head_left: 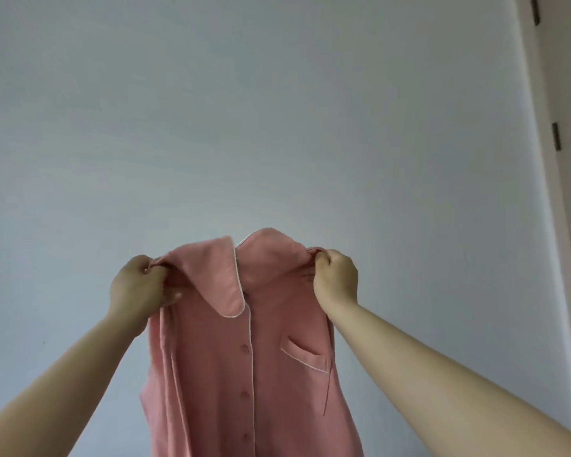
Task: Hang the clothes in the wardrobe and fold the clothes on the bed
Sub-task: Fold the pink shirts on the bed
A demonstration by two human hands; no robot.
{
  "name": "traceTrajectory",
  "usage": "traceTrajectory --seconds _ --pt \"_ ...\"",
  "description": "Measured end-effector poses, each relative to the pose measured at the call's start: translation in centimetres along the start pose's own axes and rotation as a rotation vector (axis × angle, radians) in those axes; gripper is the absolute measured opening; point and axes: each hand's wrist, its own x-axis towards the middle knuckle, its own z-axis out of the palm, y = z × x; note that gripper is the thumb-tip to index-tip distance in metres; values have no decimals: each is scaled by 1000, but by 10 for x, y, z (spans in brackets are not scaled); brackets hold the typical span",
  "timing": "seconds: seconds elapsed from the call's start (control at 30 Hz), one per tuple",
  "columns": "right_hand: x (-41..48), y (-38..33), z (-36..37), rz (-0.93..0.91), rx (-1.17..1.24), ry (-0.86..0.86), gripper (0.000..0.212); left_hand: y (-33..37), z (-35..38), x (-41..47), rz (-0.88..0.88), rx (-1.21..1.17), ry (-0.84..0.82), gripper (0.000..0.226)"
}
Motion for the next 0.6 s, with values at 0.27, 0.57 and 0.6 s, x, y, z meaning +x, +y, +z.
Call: traceTrajectory --seconds 0.27,0.57,0.6 --pt "-38 -41 -33 -589 -80 135 24 36 -19 -55 499 111 331 7" --pt "-86 -84 -76 -994 -345 160 50 60 -54 -114 845 111 456 13" --pt "-92 -86 -80 -1006 -347 169 52 60 -57 -119 866 123 466 11"
